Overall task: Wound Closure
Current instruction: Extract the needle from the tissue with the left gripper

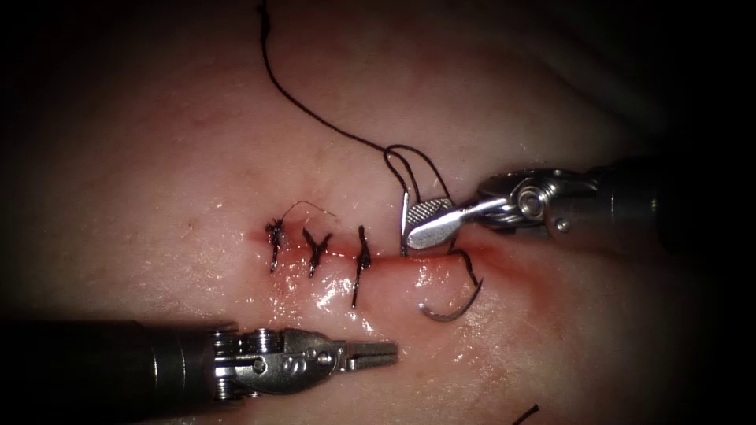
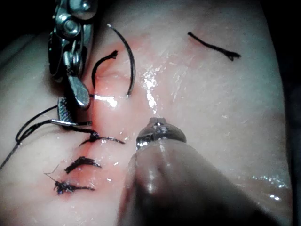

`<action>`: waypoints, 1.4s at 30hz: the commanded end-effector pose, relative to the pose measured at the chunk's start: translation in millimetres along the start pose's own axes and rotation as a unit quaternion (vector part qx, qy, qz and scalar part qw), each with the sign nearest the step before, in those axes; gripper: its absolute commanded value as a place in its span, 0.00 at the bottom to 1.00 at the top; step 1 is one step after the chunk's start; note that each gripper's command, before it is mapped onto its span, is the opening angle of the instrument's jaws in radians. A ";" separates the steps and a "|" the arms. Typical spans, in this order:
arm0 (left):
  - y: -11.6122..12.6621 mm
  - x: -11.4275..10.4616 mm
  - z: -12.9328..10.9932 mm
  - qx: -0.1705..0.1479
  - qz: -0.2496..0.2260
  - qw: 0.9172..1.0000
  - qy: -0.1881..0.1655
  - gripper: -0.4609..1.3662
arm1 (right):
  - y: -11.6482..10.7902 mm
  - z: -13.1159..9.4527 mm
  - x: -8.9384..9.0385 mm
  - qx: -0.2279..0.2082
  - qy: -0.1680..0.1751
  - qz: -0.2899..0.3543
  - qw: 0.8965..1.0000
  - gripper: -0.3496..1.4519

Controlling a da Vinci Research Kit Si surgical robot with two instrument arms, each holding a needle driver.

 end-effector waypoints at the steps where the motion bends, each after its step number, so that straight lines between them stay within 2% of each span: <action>1: -0.2 0.3 0.2 0.002 0.006 1.000 0.010 0.09 | 0.0 0.1 0.0 0.002 0.000 -0.001 1.000 0.78; 2: -0.3 0.5 0.2 0.005 0.007 1.000 0.014 0.16 | 0.0 0.1 -0.1 0.002 0.000 -0.001 1.000 0.78; 3: -0.6 0.9 0.3 0.012 0.012 1.000 0.025 0.33 | 0.0 0.1 -0.1 0.001 -0.001 -0.001 1.000 0.78; 4: -0.9 1.2 0.3 0.018 0.011 0.999 0.035 0.37 | 0.0 0.1 -0.1 0.001 -0.001 -0.001 1.000 0.78; 6: -1.5 2.1 0.3 0.027 0.019 0.998 0.048 0.50 | 0.0 0.0 -0.1 0.002 0.000 -0.001 1.000 0.78; 10: -2.3 3.7 0.4 0.031 0.025 0.998 0.052 0.63 | 0.1 -0.3 -0.1 0.004 0.001 -0.002 1.000 0.78; 13: -2.1 4.7 0.7 0.035 0.030 0.998 0.052 0.78 | 0.1 -0.4 -0.1 0.005 0.000 -0.002 1.000 0.78; 17: -1.8 5.3 1.1 0.037 0.028 0.998 0.051 0.75 | 0.2 -0.5 -0.1 0.005 0.000 -0.002 1.000 0.77; 20: -1.8 5.5 1.3 0.038 0.027 0.998 0.051 0.66 | 0.3 -0.6 0.0 0.005 0.000 -0.002 1.000 0.77; 21: -2.0 5.7 1.4 0.038 0.026 0.998 0.051 0.59 | 0.3 -0.7 0.1 0.004 0.000 -0.002 1.000 0.76; 22: -2.1 5.8 1.5 0.038 0.029 0.998 0.050 0.56 | 0.4 -0.8 0.1 0.001 0.001 -0.001 1.000 0.76; 24: -2.3 6.1 1.7 0.040 0.026 0.997 0.053 0.34 | 0.4 -1.2 0.2 -0.003 0.006 -0.002 1.000 0.76; 27: -2.4 6.3 2.0 0.042 0.025 0.997 0.054 0.15 | 0.5 -1.8 0.3 -0.002 0.007 -0.002 1.000 0.76; 29: -2.5 6.4 2.3 0.042 0.022 0.997 0.054 0.06 | 0.6 -2.5 0.4 0.003 0.011 -0.002 1.000 0.76; 33: -2.7 6.5 2.7 0.043 0.015 0.998 0.054 0.06 | 0.0 -3.5 0.4 0.009 0.010 -0.001 1.000 0.77; 42: -3.0 6.6 2.7 0.042 -0.007 0.997 0.057 0.06 | -2.6 -6.9 1.1 0.042 0.035 0.004 0.998 0.76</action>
